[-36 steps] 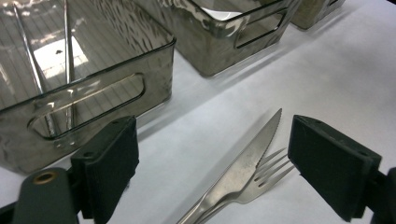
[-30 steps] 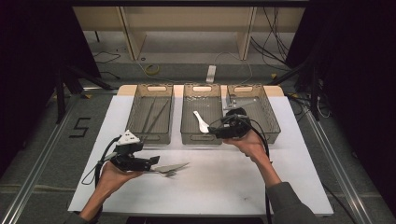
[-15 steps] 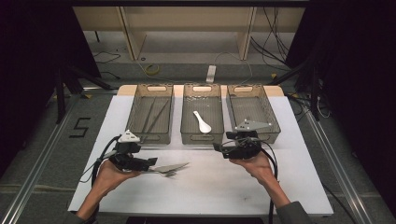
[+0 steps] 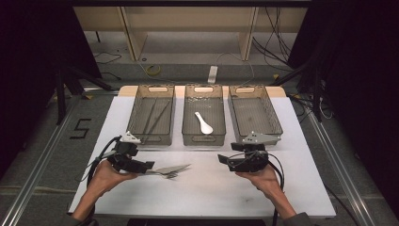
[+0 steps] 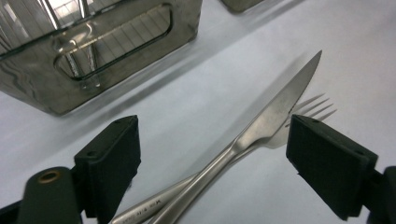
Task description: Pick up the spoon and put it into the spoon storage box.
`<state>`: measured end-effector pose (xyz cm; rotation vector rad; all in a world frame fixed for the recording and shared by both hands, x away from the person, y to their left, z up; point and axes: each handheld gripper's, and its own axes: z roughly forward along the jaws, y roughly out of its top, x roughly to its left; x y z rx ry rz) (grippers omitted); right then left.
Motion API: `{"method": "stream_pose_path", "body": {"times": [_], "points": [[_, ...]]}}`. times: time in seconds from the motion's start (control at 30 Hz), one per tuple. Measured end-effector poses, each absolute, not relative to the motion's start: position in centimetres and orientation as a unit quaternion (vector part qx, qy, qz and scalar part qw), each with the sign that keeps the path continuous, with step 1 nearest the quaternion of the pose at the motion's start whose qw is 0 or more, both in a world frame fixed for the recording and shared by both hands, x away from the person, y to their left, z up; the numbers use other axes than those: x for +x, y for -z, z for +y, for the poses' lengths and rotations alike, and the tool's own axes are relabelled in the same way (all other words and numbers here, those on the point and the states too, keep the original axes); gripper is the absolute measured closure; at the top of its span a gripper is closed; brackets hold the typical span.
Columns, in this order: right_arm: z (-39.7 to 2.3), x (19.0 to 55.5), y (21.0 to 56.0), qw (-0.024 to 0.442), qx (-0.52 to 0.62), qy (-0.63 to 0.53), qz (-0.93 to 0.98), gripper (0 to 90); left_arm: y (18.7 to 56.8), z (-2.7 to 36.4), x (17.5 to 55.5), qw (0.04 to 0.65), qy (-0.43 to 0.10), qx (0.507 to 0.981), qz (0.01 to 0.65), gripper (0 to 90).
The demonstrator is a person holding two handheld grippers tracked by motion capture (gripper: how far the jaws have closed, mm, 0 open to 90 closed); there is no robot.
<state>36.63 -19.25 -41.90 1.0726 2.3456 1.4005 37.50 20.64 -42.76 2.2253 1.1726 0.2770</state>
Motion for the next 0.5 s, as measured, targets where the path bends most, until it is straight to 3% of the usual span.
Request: {"method": "stream_pose_path", "body": {"times": [0.5], "points": [[-19.2, 34.9, 42.8, 0.097, 0.352, -0.459, 0.81, 28.3, 44.3, 20.5, 37.8, 0.215, -0.076, 0.87, 0.438, 29.2]]}}
